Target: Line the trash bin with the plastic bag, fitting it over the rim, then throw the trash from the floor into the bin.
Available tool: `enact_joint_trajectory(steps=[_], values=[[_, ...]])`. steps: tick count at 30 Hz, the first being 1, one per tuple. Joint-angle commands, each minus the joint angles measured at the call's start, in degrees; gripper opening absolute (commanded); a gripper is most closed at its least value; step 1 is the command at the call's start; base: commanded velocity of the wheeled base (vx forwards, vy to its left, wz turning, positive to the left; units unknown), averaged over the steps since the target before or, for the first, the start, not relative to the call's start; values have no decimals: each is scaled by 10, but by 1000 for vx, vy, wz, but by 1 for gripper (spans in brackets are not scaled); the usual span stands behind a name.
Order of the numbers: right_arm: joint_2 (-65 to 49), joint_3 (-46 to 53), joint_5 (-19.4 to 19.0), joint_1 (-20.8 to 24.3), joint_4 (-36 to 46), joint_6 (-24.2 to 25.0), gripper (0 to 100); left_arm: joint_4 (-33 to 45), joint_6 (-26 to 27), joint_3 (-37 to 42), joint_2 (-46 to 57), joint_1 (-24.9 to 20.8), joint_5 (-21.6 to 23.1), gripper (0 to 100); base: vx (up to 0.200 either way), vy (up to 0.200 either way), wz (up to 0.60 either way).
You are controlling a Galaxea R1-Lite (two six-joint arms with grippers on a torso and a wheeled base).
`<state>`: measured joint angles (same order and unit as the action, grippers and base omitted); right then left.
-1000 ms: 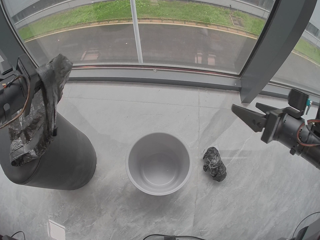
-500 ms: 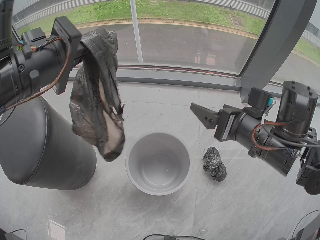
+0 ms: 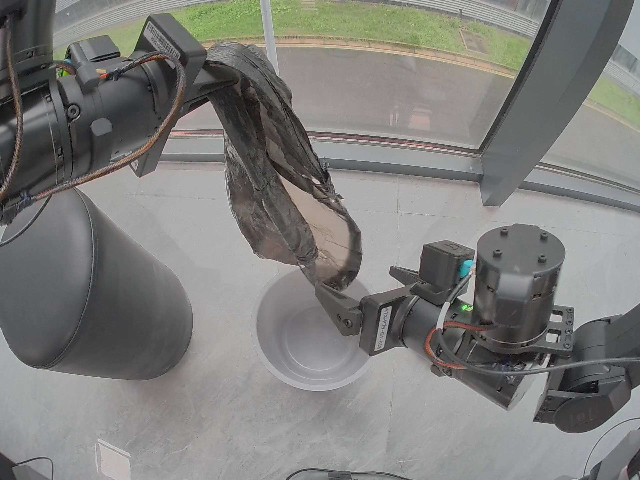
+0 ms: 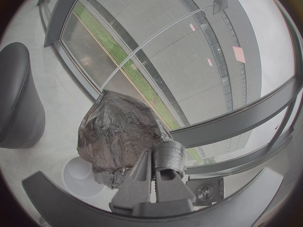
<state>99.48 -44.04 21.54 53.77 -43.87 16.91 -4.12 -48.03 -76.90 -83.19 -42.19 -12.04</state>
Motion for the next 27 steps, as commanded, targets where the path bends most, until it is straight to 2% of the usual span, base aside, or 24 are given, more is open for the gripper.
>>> enact_joint_trajectory(steps=[1, 6, 16, 27], values=[[59, -13, 0, -22, -34, -7, 100, 0, 0, -4, 2, -12, 3, 0, 0, 0, 0], [90, -58, -1, -40, -31, -27, 100, 1, 0, -4, 15, -23, 4, 0, 0, 0, 0], [145, -113, -1, -41, -32, -47, 100, 13, 0, -5, 33, -26, 6, 0, 0, 0, 0], [151, -97, -1, -37, -35, -46, 100, 14, -4, -3, 42, -26, 7, 0, 0, 0, 0]])
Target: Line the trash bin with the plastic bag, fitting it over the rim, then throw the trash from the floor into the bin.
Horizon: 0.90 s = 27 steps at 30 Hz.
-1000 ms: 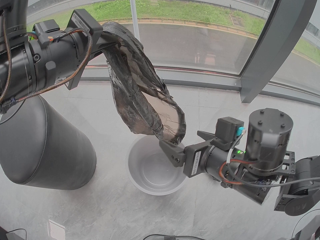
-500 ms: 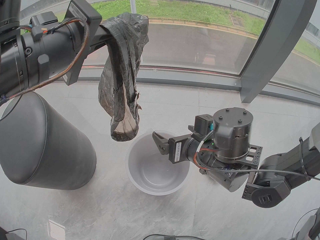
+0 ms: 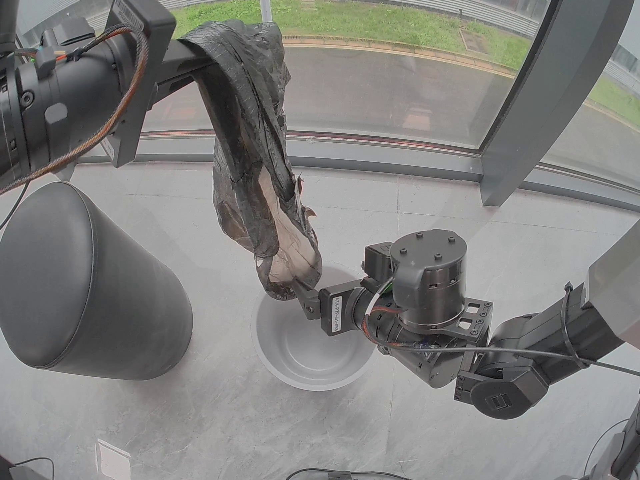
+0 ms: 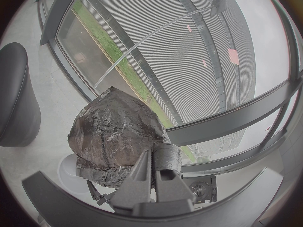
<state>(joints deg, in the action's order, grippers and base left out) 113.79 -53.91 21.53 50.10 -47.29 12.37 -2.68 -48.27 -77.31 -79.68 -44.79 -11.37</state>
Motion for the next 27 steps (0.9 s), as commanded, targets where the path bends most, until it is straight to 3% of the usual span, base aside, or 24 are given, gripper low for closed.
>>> enact_joint_trajectory(steps=[1, 6, 10, 17, 18, 27], values=[[14, -1, -1, -2, -2, -1, 100, 0, -2, 1, 9, -1, 0, 0, 0, 0, 0], [47, -38, -2, -14, 2, -2, 100, 0, -13, 5, 23, -16, 7, 0, 0, 0, 0], [92, -93, -4, -19, 2, -37, 100, 0, -60, 8, 43, -19, 60, 0, 0, 0, 0], [120, -132, -1, -14, 0, -54, 100, 1, -78, 13, 46, -14, 84, 0, 0, 0, 0], [122, -135, 0, -13, -2, -54, 0, 1, -79, 13, 46, -14, 85, 0, 0, 0, 0], [110, -119, 1, -7, -8, -50, 0, 2, -81, 18, 49, -14, 85, 0, 0, 0, 0]])
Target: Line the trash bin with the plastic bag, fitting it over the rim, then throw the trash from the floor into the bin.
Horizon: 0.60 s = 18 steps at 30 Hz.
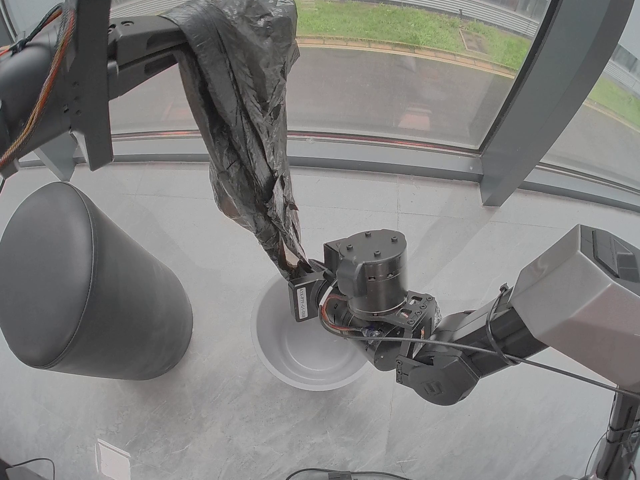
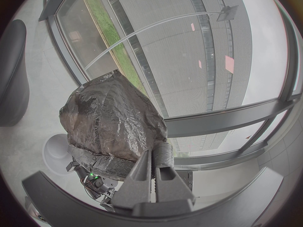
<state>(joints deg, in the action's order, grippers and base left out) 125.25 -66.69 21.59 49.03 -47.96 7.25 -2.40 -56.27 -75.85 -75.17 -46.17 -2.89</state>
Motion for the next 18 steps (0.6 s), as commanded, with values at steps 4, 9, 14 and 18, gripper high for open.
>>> enact_joint_trajectory(steps=[4, 9, 14, 18], values=[[-22, 32, 0, 16, -19, 0, 0, -1, -1, 8, 10, 0, 0, 0, 0, 0, 0], [-55, 73, 0, 25, -27, -3, 0, -1, -1, 19, 13, 4, 0, 0, 0, 0, 0], [-156, 192, -12, 28, -28, -11, 0, -12, 3, 88, 25, 41, 1, 0, 0, 0, 0], [-243, 291, -88, 27, -21, -60, 0, -33, 4, 151, 29, 75, 19, 0, 0, 0, 0]])
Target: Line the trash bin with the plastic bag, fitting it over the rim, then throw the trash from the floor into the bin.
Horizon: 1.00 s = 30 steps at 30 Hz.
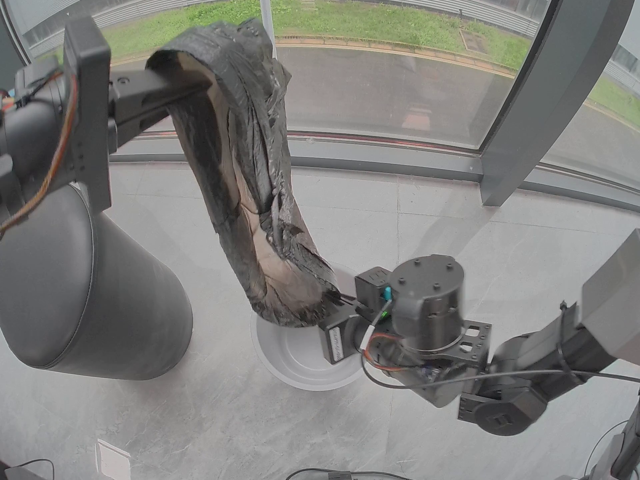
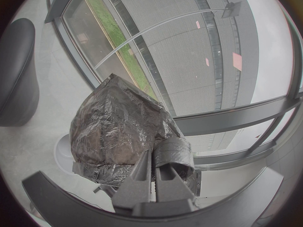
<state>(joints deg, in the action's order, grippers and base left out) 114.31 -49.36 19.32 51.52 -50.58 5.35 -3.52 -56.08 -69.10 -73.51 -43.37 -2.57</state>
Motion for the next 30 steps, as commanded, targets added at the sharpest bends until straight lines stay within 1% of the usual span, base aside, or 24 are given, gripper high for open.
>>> enact_joint_trajectory(steps=[1, 2, 3, 4, 5, 7, 8, 9, 13, 18, 19, 22, 28, 30], values=[[-157, 139, -90, 0, 10, -52, 0, -34, 2, 106, 14, 60, 31, 0, 0, 0, 0], [-159, 140, -92, -1, 11, -53, 0, -36, 2, 108, 14, 62, 33, 0, 0, 0, 0], [-184, 160, -114, -6, 27, -57, 0, -55, 1, 138, 16, 78, 54, 0, 0, 0, 0], [-193, 164, -121, -10, 36, -57, 0, -62, 1, 149, 17, 83, 62, 0, 0, 0, 0], [-209, 171, -138, -20, 58, -56, 0, -76, 1, 170, 18, 93, 75, 0, 0, 0, 0], [-245, 182, -198, -41, 116, -47, 0, -101, 1, 211, 17, 111, 96, 0, 0, 0, 0], [-250, 183, -211, -44, 126, -45, 0, -105, 1, 216, 17, 112, 98, 0, 0, 0, 0], [-262, 185, -243, -54, 154, -32, 0, -112, 0, 232, 15, 116, 102, 0, 0, 0, 0], [-277, 180, -314, -77, 221, 7, 0, -119, 1, 266, 8, 118, 104, 0, 0, 0, 0], [-263, 183, -394, -102, 238, 52, 0, -119, 0, 298, -18, 118, 104, 0, 0, 0, 0], [-257, 184, -402, -104, 238, 58, 0, -119, 0, 302, -23, 118, 105, 0, 0, 0, 0], [-234, 183, -409, -108, 237, 71, 0, -120, 0, 311, -44, 118, 105, 0, 0, 0, 0], [-199, 178, -412, -118, 230, 74, 0, -119, -1, 314, -75, 118, 105, 0, 0, 0, 0], [-198, 177, -421, -118, 230, 74, 0, -119, -2, 312, -85, 118, 105, 0, 0, 0, 0]])
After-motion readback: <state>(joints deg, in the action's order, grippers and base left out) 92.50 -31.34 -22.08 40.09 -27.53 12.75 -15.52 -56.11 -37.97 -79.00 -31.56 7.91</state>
